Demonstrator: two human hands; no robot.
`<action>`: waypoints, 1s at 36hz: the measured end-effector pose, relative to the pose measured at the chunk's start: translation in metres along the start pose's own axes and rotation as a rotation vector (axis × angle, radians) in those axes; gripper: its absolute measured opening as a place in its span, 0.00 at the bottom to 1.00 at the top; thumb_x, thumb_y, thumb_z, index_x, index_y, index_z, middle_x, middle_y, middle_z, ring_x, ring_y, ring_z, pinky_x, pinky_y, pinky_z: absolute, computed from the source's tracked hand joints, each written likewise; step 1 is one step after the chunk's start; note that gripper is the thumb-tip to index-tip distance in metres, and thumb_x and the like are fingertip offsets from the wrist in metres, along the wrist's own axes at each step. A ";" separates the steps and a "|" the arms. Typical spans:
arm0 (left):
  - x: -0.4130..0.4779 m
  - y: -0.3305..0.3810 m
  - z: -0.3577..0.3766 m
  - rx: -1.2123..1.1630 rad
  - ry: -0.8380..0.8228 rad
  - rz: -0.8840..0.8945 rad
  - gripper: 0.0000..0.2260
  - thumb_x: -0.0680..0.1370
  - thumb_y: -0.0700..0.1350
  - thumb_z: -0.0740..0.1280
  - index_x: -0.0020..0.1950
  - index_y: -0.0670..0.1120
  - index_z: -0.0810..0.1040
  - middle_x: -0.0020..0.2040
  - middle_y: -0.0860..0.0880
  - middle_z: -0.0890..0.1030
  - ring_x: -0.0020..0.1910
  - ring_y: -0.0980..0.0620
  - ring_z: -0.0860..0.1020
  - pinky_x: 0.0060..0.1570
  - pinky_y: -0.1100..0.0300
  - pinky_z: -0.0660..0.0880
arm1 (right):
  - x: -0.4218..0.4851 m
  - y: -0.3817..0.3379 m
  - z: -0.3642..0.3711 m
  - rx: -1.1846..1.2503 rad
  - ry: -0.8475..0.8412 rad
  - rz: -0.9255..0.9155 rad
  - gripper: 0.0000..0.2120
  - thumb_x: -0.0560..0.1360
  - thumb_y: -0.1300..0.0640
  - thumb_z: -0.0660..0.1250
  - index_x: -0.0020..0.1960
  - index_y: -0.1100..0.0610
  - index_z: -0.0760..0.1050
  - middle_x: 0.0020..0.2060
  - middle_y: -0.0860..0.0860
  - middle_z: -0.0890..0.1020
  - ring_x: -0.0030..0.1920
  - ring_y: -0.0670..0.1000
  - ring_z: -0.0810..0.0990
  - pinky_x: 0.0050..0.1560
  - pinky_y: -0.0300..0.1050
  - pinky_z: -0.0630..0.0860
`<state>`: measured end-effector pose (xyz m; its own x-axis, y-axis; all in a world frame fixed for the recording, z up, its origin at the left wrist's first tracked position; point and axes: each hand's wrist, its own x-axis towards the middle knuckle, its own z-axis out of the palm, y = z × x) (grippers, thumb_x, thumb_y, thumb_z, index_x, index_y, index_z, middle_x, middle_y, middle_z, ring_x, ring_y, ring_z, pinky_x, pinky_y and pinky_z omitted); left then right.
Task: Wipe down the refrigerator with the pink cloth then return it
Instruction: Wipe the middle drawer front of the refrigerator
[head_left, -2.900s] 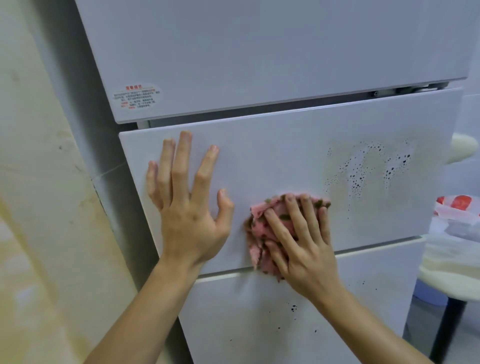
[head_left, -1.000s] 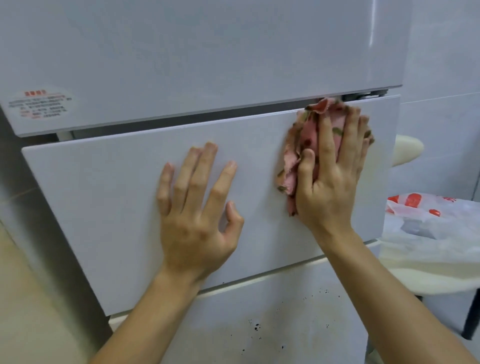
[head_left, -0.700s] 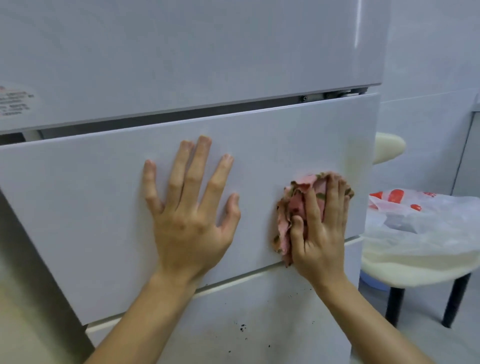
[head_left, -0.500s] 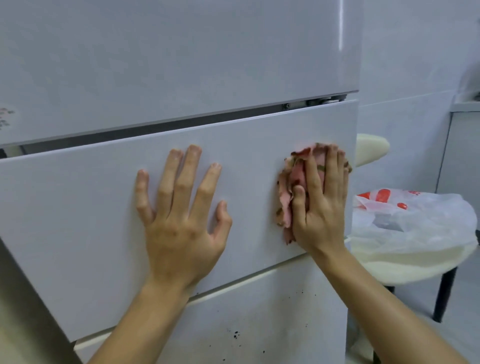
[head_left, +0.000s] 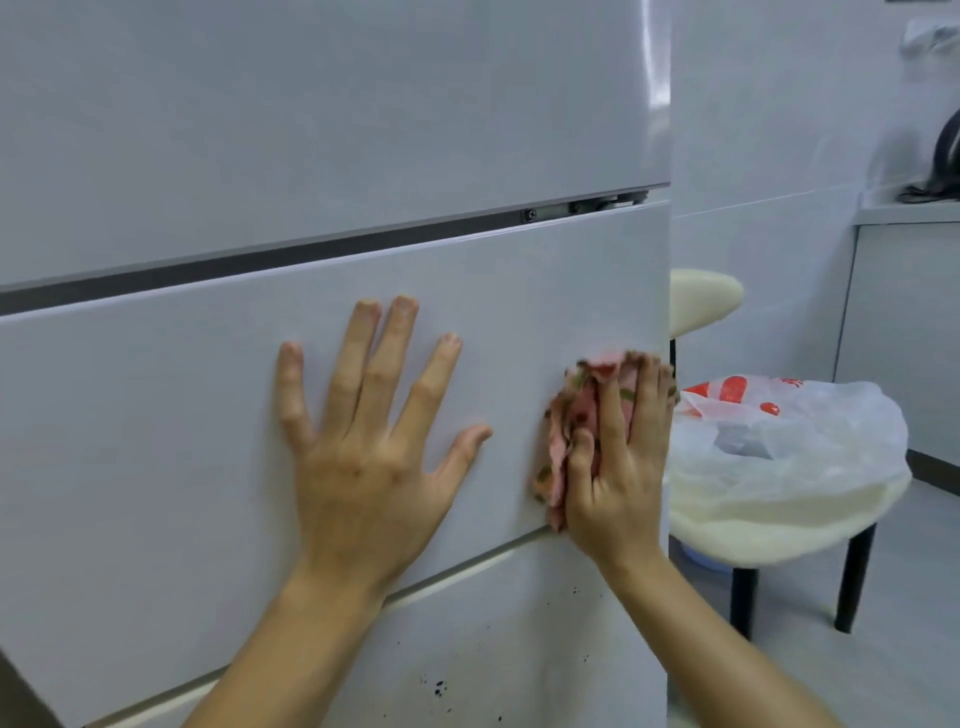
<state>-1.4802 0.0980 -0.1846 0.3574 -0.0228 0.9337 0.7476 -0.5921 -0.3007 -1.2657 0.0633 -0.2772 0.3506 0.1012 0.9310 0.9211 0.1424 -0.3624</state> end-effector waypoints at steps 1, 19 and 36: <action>0.000 -0.001 0.000 0.000 -0.002 0.003 0.28 0.81 0.61 0.70 0.77 0.49 0.75 0.81 0.42 0.66 0.82 0.41 0.63 0.78 0.30 0.53 | -0.005 0.005 -0.001 -0.014 -0.014 -0.014 0.25 0.88 0.48 0.50 0.82 0.56 0.58 0.81 0.67 0.57 0.83 0.66 0.51 0.82 0.67 0.49; -0.004 0.001 0.002 -0.008 0.030 0.001 0.24 0.81 0.58 0.69 0.75 0.48 0.77 0.80 0.42 0.69 0.81 0.41 0.65 0.78 0.30 0.54 | 0.113 -0.013 -0.002 0.138 0.165 0.243 0.28 0.85 0.45 0.51 0.84 0.50 0.58 0.77 0.54 0.67 0.75 0.54 0.70 0.68 0.56 0.75; -0.014 -0.012 -0.013 -0.137 -0.030 0.027 0.21 0.84 0.56 0.67 0.73 0.46 0.79 0.80 0.43 0.68 0.81 0.42 0.64 0.81 0.38 0.52 | -0.013 0.012 -0.004 0.101 0.084 0.415 0.29 0.84 0.50 0.50 0.82 0.60 0.58 0.79 0.58 0.64 0.78 0.58 0.64 0.80 0.57 0.60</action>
<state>-1.5015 0.0948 -0.1920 0.3941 -0.0174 0.9189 0.6552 -0.6959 -0.2941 -1.2589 0.0599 -0.2937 0.7045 0.0899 0.7040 0.6792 0.2022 -0.7055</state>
